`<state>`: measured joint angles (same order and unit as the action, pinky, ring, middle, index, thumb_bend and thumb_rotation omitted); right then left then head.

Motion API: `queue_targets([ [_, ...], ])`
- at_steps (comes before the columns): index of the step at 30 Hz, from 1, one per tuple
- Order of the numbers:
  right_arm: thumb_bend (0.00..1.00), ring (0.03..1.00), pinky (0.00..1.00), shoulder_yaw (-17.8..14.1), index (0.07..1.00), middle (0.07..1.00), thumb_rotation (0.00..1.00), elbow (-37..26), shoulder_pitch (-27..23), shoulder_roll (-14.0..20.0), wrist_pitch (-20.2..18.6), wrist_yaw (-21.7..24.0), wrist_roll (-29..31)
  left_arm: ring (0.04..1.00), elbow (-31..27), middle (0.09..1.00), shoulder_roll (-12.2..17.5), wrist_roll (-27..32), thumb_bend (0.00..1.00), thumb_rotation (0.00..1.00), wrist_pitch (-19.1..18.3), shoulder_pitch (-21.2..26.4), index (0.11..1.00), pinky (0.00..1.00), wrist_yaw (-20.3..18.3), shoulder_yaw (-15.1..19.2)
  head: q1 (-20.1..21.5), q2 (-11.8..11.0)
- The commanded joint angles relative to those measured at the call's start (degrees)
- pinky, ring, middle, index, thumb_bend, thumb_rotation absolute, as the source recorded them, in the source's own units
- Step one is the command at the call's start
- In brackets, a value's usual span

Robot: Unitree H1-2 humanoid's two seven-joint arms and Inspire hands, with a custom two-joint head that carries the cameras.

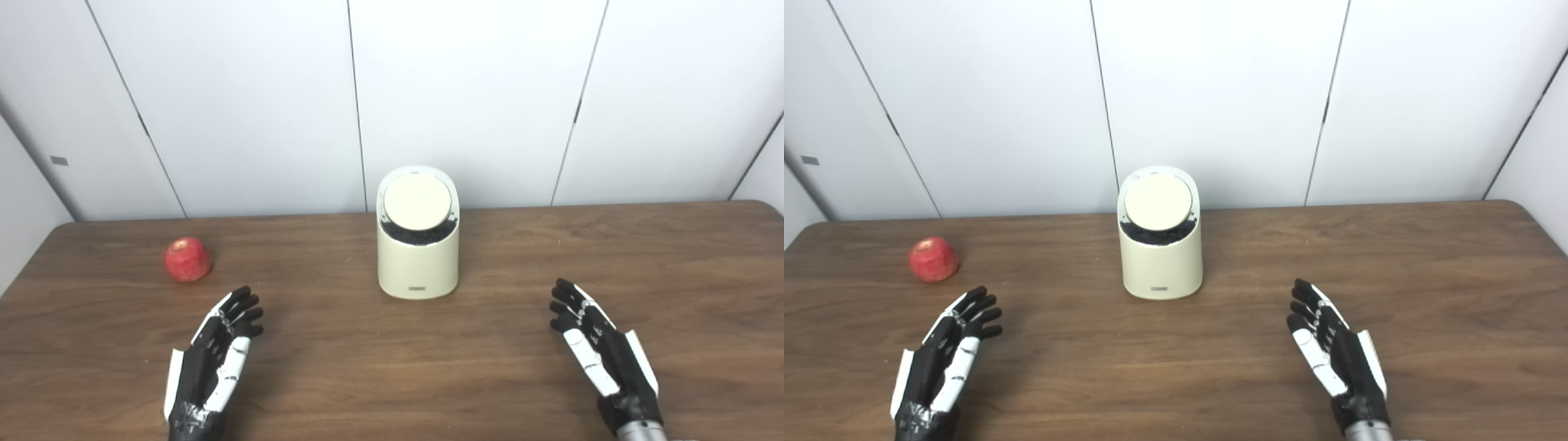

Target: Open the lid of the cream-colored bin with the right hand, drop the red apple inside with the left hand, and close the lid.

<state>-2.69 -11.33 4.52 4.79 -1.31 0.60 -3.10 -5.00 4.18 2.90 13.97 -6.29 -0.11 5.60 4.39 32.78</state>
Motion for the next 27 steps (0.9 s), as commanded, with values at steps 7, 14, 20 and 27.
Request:
queue_targets([
  [7,0.43,0.863,0.81,-0.4,0.875,0.871,0.73,-1.8,-1.2,-0.2,1.1,-0.2,1.2,0.781,4.2,0.813,0.0,0.0,0.45,0.6,1.2,-1.9,0.837,0.73,-0.3,0.0,0.0,0.1],
  [14,0.43,0.867,0.81,-0.2,0.876,0.875,0.72,-2.2,-1.2,-0.3,0.8,-0.2,1.5,0.787,4.1,0.818,0.1,-0.1,0.44,0.58,1.2,-1.9,0.838,0.72,-0.4,-0.1,0.0,0.1],
  [20,0.44,0.87,0.81,-0.4,0.882,0.878,0.7,-2.2,-1.3,-0.2,0.8,-0.2,2.3,0.783,4.5,0.816,-0.1,-0.5,0.44,0.58,1.3,-1.6,0.836,0.72,-0.1,-0.1,0.0,-0.6],
  [27,0.44,0.865,0.8,-0.6,0.879,0.878,0.7,-1.6,-1.5,-0.1,1.3,-0.4,2.1,0.778,4.9,0.81,-0.3,-0.3,0.44,0.57,1.4,-1.4,0.833,0.71,0.0,-0.1,-0.2,-1.1],
])
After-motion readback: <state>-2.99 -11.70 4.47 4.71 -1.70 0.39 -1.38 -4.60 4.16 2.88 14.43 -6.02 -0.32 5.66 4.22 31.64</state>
